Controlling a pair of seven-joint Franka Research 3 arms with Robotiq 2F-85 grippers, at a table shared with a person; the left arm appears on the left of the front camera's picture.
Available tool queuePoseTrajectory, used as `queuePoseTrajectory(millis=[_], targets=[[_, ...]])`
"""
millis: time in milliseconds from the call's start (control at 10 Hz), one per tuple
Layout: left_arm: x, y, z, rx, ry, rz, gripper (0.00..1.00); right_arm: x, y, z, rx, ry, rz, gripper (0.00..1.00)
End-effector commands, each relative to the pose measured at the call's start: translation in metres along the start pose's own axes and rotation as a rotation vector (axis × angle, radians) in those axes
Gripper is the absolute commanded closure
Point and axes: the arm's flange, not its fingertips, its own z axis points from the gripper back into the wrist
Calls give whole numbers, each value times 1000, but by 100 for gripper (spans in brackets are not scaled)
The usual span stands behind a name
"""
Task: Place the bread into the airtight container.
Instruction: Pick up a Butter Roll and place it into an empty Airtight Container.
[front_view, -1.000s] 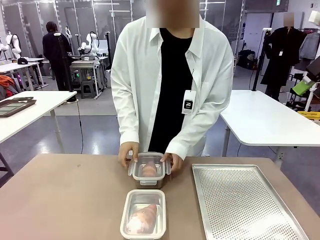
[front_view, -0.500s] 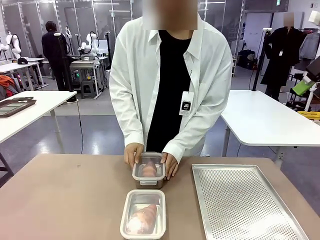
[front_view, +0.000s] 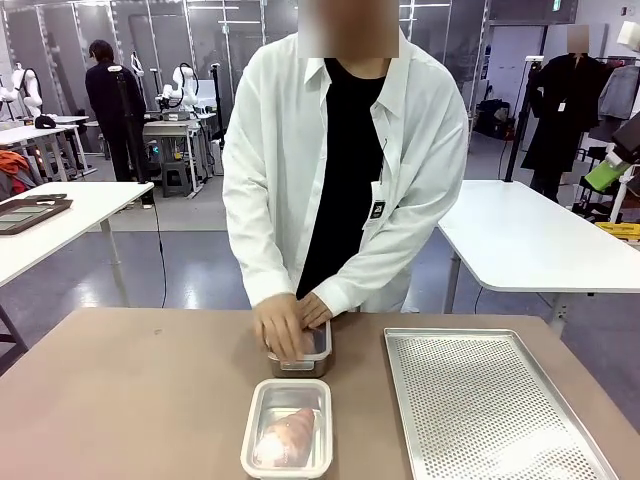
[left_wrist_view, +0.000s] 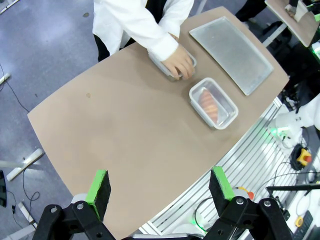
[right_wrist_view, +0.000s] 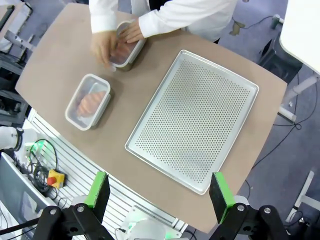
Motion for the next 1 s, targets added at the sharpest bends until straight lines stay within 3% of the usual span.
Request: queuePoseTrajectory(millis=[0,900], targets=[[0,0,1,-12,1,-22,0,1,0,1,4,9,1,0],[0,0,1,-12,1,-22,0,1,0,1,4,9,1,0]])
